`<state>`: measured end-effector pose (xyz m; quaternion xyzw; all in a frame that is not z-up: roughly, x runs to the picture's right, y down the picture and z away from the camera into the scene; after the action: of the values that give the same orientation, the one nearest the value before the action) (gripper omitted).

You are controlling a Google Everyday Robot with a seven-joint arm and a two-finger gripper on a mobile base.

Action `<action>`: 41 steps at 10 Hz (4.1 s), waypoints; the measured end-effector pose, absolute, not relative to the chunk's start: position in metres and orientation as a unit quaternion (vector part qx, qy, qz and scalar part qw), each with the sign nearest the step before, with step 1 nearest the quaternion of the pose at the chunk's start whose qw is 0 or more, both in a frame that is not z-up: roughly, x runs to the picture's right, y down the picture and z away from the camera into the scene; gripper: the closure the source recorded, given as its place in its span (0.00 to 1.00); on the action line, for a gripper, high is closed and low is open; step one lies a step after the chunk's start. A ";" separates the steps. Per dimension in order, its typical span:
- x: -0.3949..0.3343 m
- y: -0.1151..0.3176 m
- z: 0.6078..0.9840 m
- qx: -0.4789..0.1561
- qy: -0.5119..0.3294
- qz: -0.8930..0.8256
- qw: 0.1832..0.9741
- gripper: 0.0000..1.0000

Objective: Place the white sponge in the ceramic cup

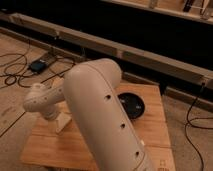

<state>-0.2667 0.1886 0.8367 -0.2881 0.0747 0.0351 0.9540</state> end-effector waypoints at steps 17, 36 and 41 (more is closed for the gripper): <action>-0.262 0.043 0.770 -0.240 -0.014 0.183 0.953 1.00; -0.086 -0.007 0.753 -0.266 0.034 0.401 0.876 0.79; -0.082 -0.004 0.765 -0.273 0.037 0.415 0.867 0.32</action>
<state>-0.0815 -0.0039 0.7649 -0.2727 0.0373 0.4149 0.8672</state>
